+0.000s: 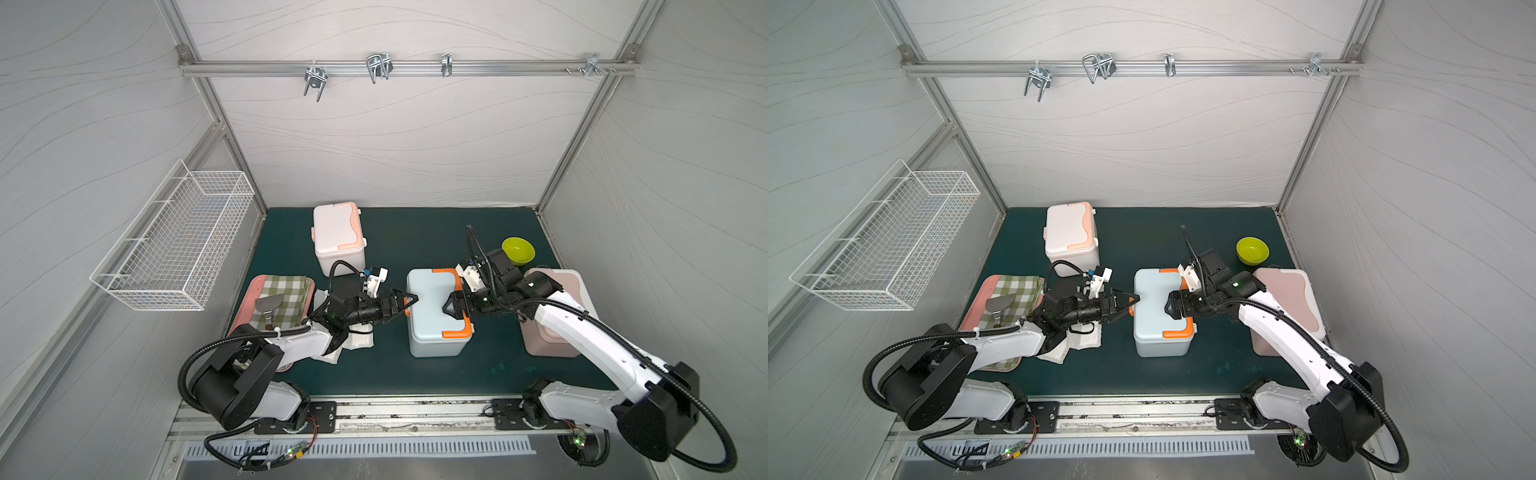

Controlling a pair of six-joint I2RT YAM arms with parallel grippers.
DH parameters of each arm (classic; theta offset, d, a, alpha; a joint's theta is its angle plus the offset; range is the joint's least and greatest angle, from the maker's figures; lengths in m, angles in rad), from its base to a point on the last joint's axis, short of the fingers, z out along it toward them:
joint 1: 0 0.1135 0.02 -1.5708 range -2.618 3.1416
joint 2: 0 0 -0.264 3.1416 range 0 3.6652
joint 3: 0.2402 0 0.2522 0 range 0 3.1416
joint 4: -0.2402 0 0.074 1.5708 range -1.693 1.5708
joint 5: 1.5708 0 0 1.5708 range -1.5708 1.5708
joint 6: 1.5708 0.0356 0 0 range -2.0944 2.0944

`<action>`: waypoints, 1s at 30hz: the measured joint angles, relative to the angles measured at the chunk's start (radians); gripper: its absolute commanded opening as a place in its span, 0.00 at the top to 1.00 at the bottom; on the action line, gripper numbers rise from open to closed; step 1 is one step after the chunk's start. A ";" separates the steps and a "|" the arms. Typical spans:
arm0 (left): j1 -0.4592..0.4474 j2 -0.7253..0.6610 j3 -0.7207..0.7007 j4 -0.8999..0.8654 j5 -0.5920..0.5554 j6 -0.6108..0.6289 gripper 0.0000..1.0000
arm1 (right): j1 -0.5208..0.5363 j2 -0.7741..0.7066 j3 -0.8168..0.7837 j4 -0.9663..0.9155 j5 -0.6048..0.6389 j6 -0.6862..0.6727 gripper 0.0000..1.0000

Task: Open first aid kits and take out gauze
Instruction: Fasten the fastener of the first aid kit.

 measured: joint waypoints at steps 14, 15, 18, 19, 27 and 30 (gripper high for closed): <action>0.005 0.023 -0.026 0.079 0.003 -0.110 0.01 | -0.001 0.015 -0.014 0.009 -0.003 0.000 0.14; 0.005 0.037 -0.027 0.100 0.008 -0.128 0.01 | -0.001 0.015 -0.014 0.010 -0.003 0.000 0.15; 0.005 0.071 -0.027 0.154 0.026 -0.172 0.01 | 0.000 0.016 -0.013 0.008 0.000 0.000 0.17; 0.006 0.078 -0.027 0.166 0.029 -0.182 0.01 | 0.001 0.016 -0.012 0.006 0.006 -0.001 0.20; 0.023 0.099 -0.032 0.205 0.047 -0.226 0.01 | 0.121 0.046 0.084 -0.079 0.202 -0.013 0.43; 0.031 0.109 -0.041 0.235 0.051 -0.246 0.01 | 0.157 0.069 0.116 -0.101 0.257 -0.011 0.45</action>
